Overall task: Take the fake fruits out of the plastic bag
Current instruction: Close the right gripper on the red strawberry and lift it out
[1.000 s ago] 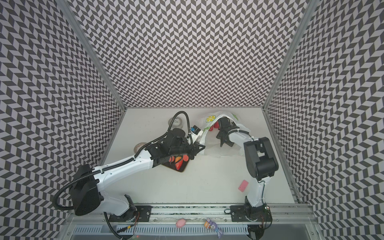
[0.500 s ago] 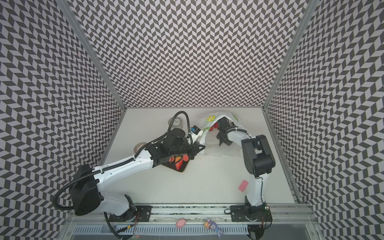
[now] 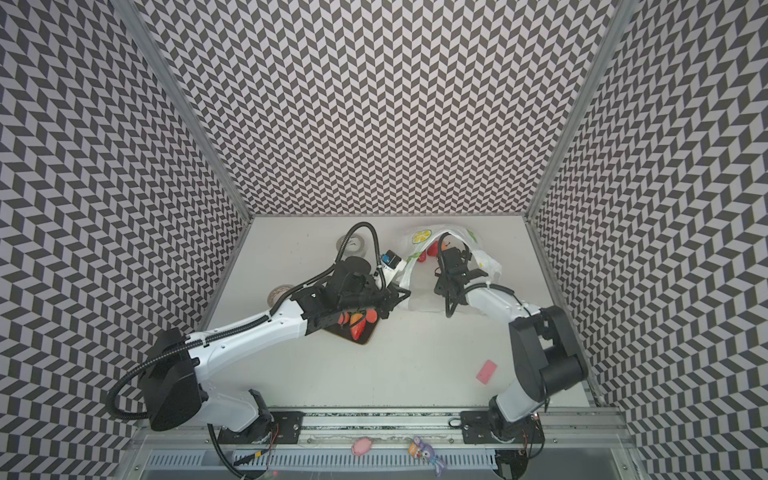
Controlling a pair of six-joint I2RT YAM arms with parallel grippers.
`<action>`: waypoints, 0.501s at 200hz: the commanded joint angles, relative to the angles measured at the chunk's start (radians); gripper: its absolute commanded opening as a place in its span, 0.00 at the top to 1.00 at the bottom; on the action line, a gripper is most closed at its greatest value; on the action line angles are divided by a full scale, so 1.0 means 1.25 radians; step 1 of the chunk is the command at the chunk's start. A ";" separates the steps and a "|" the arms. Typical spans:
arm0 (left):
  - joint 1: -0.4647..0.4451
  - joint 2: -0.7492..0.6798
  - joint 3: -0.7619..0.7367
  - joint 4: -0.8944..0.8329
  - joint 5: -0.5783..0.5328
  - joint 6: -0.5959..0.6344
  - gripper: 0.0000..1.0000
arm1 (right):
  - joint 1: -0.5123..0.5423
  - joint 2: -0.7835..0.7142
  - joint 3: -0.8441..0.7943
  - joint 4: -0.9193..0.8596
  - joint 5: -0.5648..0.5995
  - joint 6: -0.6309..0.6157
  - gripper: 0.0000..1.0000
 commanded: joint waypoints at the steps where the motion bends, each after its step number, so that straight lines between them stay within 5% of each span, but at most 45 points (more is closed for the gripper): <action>1: 0.007 0.013 0.030 0.022 -0.015 0.005 1.00 | 0.034 -0.075 -0.040 -0.032 -0.031 -0.051 0.55; 100: 0.011 0.040 0.064 0.001 -0.059 -0.022 1.00 | 0.208 -0.439 -0.188 -0.196 -0.070 0.083 0.58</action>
